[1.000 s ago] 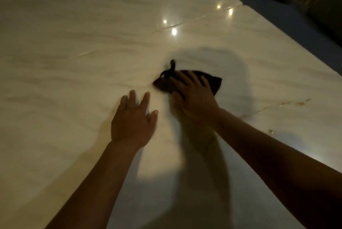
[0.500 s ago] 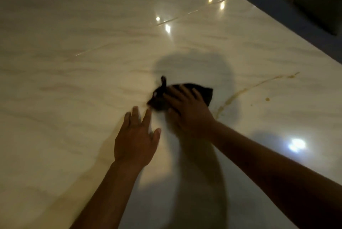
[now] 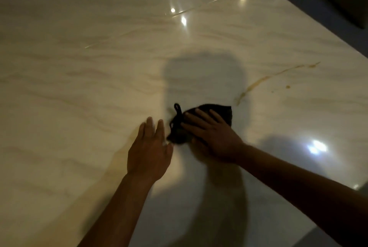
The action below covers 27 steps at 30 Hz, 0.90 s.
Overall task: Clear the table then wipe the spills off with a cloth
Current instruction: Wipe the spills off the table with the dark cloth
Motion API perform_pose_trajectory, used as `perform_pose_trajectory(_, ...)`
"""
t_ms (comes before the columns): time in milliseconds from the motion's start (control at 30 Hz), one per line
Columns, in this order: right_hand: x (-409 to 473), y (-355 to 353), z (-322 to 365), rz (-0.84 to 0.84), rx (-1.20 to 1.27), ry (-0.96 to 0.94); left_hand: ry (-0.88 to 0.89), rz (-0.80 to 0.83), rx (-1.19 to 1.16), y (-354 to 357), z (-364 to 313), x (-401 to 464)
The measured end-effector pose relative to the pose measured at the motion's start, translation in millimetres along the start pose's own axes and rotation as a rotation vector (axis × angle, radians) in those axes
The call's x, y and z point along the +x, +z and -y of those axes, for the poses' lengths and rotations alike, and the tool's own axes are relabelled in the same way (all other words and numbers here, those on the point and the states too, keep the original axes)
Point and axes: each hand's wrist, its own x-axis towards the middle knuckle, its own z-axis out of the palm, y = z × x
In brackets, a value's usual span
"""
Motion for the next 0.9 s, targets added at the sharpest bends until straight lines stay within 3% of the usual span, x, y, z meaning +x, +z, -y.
perform_pose_trajectory(100,-17,-8,-20,0.017,-0.025,-0.088,0.005,0.015,0.020,2,5,-14)
perform_pose_trajectory(233,24,-16,-54,-0.076,0.018,0.423,-0.030,0.003,0.012,7,-1,-21)
perform_pose_trajectory(300,29,-11,-34,-0.097,0.052,0.553,-0.040,-0.013,0.006,10,-7,-23)
perform_pose_trajectory(433,-20,-3,9,-0.041,0.047,0.229,-0.035,-0.036,-0.037,15,-20,-25)
perform_pose_trajectory(500,-41,-7,-7,0.004,0.018,0.134,-0.017,-0.051,-0.053,17,-29,-21)
perform_pose_trajectory(600,-36,-14,-76,-0.038,-0.026,0.233,0.026,-0.065,-0.056,20,-51,-11)
perform_pose_trajectory(700,-11,-29,-145,-0.101,-0.022,0.549,0.070,-0.047,-0.015,24,-79,7)
perform_pose_trajectory(767,1,-30,-153,-0.116,0.011,0.709,0.083,-0.045,0.001,26,-98,21)
perform_pose_trajectory(833,-3,-27,-134,-0.121,0.034,0.644,0.087,-0.048,-0.008,26,-117,35)
perform_pose_trajectory(900,-23,-24,-111,-0.073,0.046,0.433,0.089,-0.044,-0.006,27,-135,50)
